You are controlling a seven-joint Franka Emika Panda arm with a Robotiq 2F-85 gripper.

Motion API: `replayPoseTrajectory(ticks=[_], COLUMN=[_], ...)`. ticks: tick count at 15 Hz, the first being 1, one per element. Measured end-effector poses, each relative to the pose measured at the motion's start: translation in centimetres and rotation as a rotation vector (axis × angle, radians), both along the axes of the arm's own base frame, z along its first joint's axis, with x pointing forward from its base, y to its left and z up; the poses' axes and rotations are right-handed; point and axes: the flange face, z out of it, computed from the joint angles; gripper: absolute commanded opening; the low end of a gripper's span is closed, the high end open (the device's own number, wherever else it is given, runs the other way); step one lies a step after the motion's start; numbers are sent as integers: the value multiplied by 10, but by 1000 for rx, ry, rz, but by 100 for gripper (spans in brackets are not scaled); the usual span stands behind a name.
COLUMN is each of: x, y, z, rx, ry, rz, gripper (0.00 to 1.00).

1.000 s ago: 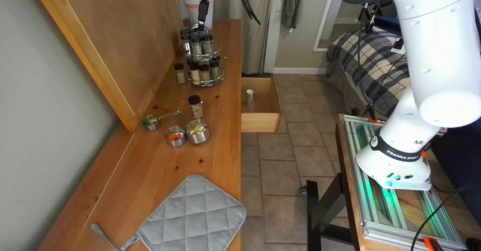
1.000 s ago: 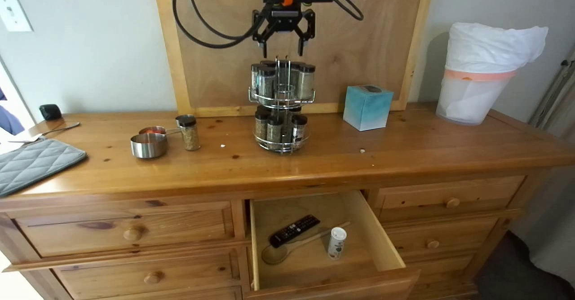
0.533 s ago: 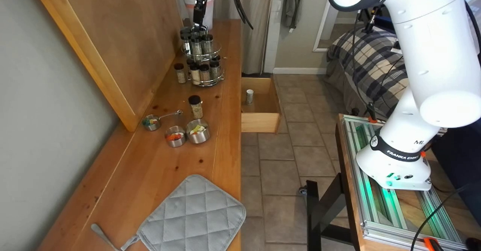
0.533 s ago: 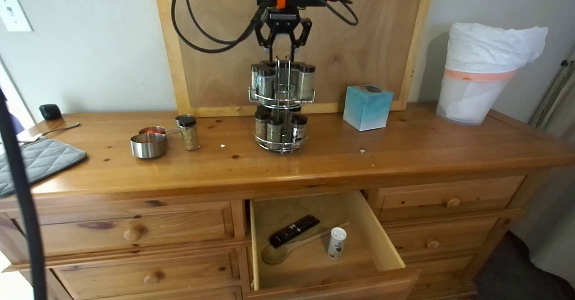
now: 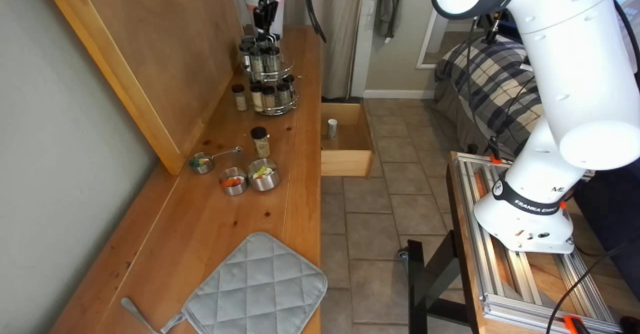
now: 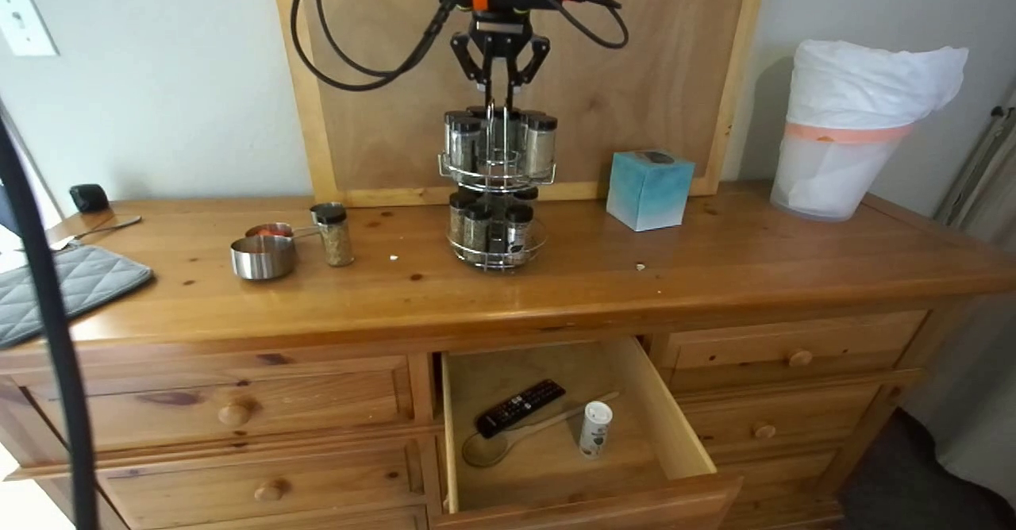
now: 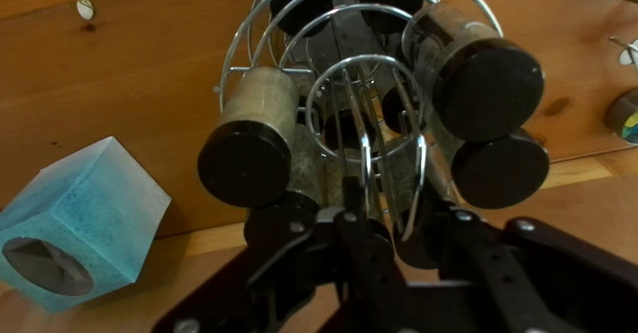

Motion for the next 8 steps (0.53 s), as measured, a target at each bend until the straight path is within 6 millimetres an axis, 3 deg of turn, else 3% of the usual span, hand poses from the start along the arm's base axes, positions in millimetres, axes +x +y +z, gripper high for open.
replayPoseTrajectory(ticks=[8], x=[1], y=[3], z=[0], rx=[75], ry=[4], rz=[-351], gripper=[10])
